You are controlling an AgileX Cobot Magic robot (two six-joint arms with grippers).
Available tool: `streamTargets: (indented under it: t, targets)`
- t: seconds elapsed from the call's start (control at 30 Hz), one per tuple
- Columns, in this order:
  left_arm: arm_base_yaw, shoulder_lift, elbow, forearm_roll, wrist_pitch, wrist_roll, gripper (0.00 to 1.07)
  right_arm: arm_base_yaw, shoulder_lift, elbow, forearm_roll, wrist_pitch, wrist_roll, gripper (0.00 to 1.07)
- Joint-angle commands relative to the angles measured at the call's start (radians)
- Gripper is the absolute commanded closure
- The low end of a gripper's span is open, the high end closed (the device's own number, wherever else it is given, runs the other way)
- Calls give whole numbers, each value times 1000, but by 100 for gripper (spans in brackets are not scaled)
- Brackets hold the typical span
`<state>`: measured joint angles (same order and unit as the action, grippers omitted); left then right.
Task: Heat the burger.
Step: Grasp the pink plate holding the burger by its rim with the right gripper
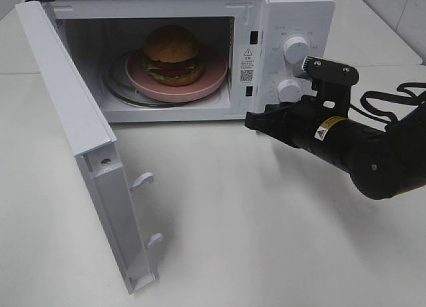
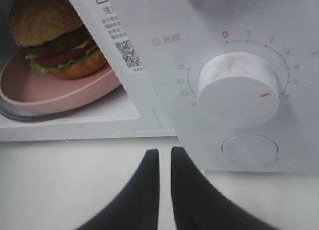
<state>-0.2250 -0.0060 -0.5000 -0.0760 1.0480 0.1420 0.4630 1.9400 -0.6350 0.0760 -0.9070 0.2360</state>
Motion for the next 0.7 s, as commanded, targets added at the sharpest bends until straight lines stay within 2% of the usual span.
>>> streamTargets:
  t: [0.03,0.47,0.57,0.6,0.63,0.7]
  targets:
    - [3,-19,4,-9,-14,-3,106,-1,-14,1,-11,19,-110,98]
    - [3,-19,4,-9,-14,-3,106,-1,-131,-1,-16,405,-236,95]
    - [3,-19,4,-9,-14,-3,106,-1,-154,-22,-16,520,-259,95]
    - [3,-19,4,-9,-14,-3,106,-1,-166,-52,-16,623,-281,95]
    - [3,-19,4,-9,-14,-3,106,-1,-166,-52,-16,623,-281,95]
    - [3,-19,4,-9,-14,-3,106,-1,-172,-107,-16,778,-302,95]
